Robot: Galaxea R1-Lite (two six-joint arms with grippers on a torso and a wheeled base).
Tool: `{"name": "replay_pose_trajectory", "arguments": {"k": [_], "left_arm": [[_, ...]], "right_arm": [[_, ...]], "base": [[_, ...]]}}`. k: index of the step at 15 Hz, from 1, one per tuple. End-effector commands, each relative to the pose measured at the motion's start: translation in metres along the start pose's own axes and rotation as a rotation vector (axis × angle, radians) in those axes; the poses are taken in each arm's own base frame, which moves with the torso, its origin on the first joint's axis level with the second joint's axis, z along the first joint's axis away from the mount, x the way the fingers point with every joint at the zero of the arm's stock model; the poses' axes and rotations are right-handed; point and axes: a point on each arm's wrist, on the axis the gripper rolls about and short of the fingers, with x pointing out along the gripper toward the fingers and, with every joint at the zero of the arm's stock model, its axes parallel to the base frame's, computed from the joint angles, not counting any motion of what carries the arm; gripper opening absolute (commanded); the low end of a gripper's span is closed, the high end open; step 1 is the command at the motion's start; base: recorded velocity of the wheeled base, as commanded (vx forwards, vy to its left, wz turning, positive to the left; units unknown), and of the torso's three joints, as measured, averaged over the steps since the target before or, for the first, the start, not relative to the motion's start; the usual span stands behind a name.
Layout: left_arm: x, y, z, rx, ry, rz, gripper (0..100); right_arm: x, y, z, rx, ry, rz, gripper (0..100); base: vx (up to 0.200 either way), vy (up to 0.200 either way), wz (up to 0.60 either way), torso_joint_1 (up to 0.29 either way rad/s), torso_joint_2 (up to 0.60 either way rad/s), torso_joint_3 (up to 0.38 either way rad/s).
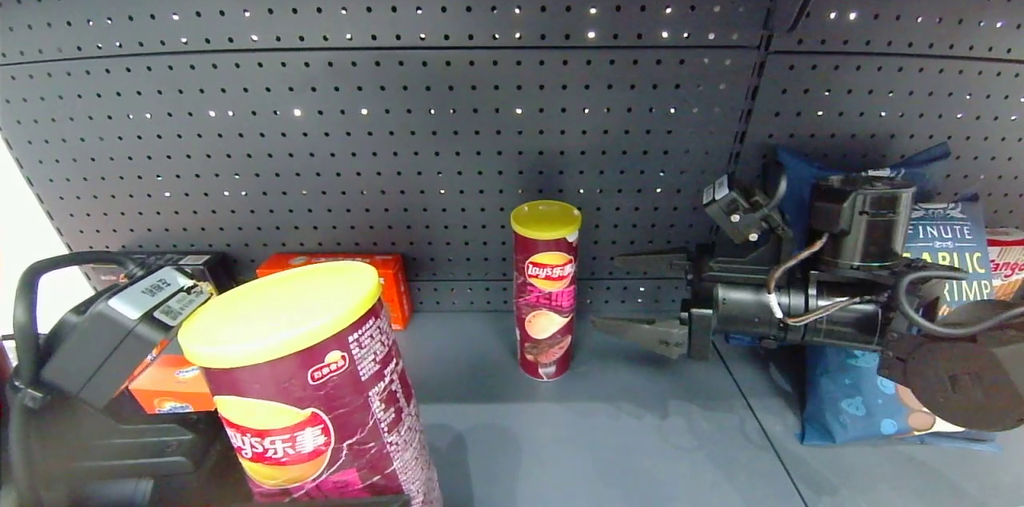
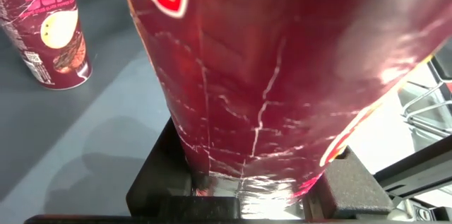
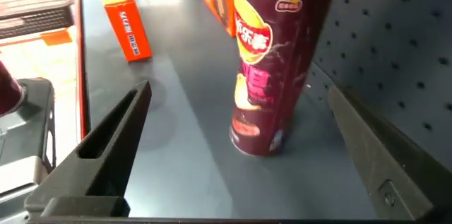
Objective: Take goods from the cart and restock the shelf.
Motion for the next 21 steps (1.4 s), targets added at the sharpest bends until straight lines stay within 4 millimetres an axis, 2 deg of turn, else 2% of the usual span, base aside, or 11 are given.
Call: {"name": "replay_pose_trajectory", "arguments": {"k": [1, 5, 9, 21], "left_arm": [[0.000, 0.000, 0.000, 0.000, 0.000, -0.001, 0], [0.001, -0.001, 0.003, 0.008, -0.005, -0.007, 0], [0.001, 0.000, 0.003, 0.007, -0.006, -0.006, 0], [0.001, -0.001, 0.007, 0.016, -0.012, -0.011, 0]], "right_arm": [[0.009, -0.006, -0.006, 0.010, 0.012, 0.008, 100], [0.031, -0.020, -0.021, 0.019, 0.014, 0.063, 100], [0.050, -0.034, -0.027, 0.015, 0.004, 0.104, 100], [0.083, -0.046, -0.054, 0.019, 0.010, 0.167, 100]], "base": [[0.000, 0.000, 0.00, 0.000, 0.00, 0.000], [0.000, 0.000, 0.00, 0.000, 0.00, 0.000], [0.000, 0.000, 0.00, 0.000, 0.00, 0.000], [0.000, 0.000, 0.00, 0.000, 0.00, 0.000]]}}
